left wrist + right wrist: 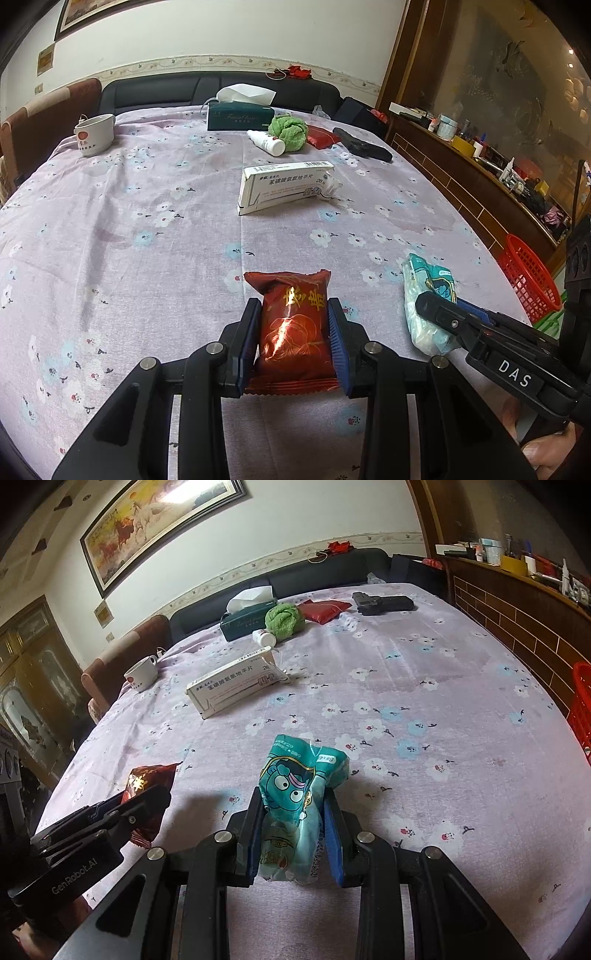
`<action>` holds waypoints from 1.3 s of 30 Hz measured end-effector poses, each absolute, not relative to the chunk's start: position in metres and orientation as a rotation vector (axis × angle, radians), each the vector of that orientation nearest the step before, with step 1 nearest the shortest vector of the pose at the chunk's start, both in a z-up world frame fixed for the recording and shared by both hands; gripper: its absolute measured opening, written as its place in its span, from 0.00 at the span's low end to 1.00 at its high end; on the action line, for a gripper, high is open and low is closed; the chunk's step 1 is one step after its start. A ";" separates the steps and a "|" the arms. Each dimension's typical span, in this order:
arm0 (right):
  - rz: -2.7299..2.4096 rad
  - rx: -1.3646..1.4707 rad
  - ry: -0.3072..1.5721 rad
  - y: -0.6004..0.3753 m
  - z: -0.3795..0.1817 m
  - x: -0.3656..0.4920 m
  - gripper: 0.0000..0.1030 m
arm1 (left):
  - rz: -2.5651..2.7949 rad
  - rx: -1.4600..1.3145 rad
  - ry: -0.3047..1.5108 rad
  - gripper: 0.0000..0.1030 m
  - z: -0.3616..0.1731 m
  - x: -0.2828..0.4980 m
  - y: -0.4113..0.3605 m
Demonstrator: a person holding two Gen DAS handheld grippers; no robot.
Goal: Collect trash
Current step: 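Hold the red wrapper and teal pack lifted above the table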
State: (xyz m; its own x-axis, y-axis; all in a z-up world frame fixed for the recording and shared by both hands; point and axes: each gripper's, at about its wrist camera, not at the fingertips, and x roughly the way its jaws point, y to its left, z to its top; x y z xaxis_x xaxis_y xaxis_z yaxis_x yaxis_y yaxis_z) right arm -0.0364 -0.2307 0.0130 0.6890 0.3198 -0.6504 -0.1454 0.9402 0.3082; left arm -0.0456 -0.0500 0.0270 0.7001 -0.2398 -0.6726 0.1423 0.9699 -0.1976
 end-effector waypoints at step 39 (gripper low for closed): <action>0.262 0.231 0.777 -0.229 0.011 -0.036 0.30 | -0.232 -0.123 0.785 0.33 0.030 -0.049 -0.058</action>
